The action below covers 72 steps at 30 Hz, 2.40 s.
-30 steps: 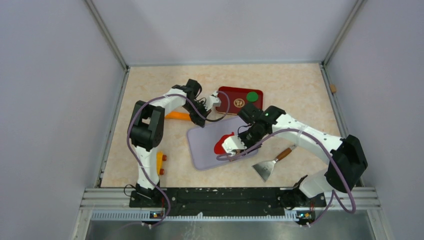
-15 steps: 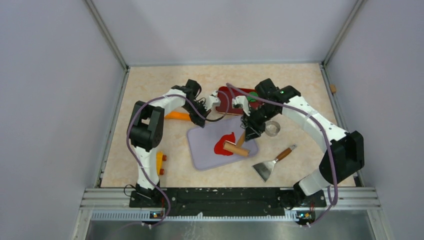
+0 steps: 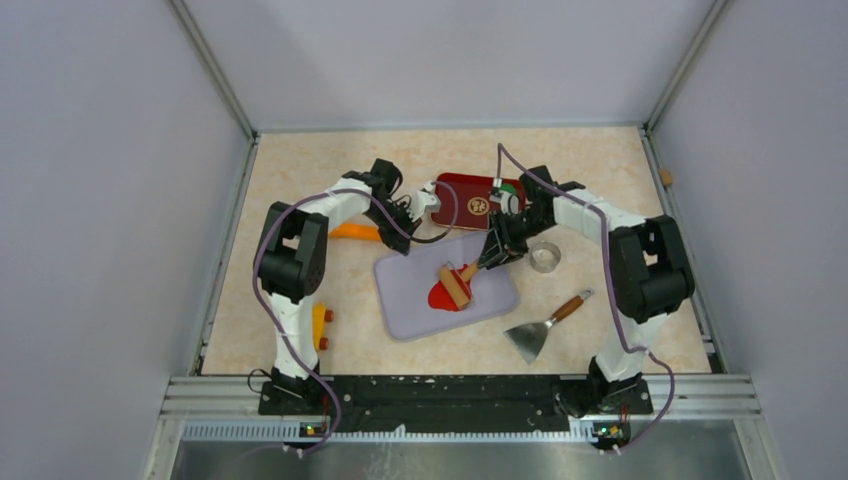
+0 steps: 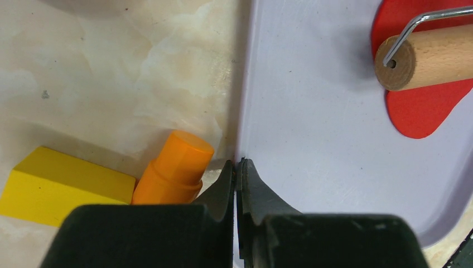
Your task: Roll out the dumpling wrappers from the dough
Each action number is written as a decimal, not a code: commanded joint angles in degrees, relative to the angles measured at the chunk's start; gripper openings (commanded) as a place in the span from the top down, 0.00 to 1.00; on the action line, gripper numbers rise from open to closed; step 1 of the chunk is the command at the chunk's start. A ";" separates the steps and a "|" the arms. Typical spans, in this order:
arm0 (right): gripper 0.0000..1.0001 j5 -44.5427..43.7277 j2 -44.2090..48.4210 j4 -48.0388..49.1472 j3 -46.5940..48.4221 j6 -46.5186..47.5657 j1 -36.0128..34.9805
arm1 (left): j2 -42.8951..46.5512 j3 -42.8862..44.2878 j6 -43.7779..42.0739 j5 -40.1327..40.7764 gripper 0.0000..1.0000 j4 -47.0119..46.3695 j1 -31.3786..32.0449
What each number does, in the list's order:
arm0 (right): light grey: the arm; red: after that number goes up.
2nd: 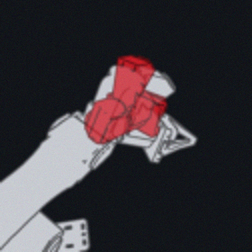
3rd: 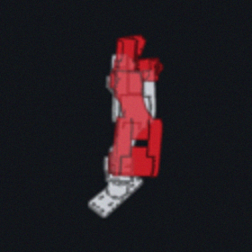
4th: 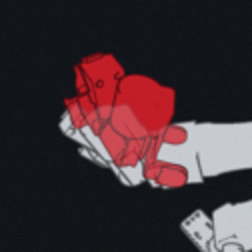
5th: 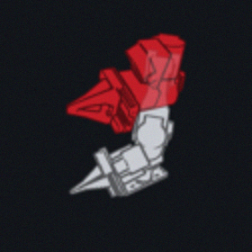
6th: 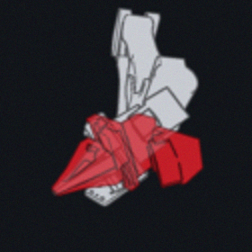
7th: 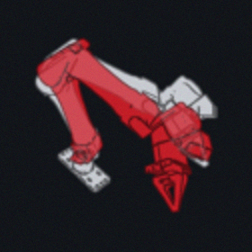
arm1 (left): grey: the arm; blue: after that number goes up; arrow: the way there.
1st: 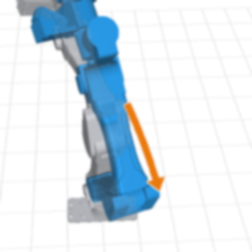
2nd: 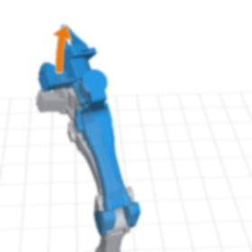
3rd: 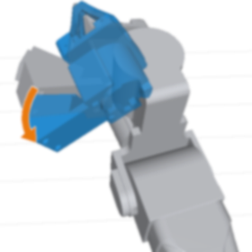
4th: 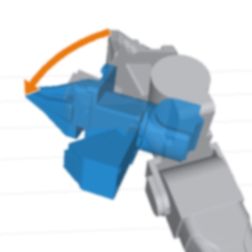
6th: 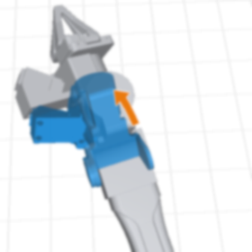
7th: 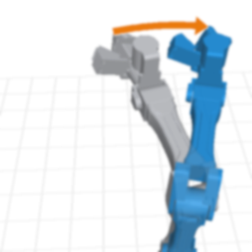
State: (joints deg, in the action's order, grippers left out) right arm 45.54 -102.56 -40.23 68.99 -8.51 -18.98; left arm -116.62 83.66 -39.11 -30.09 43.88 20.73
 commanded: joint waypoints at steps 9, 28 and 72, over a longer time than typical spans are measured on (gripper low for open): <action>1.00 -35.76 -2.98 -3.26 -1.78 0.70 3.38 | 1.79 -0.90 -0.54 0.65 1.00 0.07 -0.61; 1.00 -42.94 -1.60 -1.78 -3.68 3.99 8.75 | 1.39 -0.79 0.09 0.22 1.00 -0.28 -0.88; 1.00 6.91 15.30 -1.27 -0.32 7.18 6.90 | 18.00 -7.36 17.13 -4.83 0.51 -3.23 -1.32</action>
State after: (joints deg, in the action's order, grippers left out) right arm 49.23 -87.07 -46.81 71.68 4.69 -9.96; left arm -103.63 81.78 -32.58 -38.59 44.69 19.97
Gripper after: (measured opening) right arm 0.341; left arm 0.489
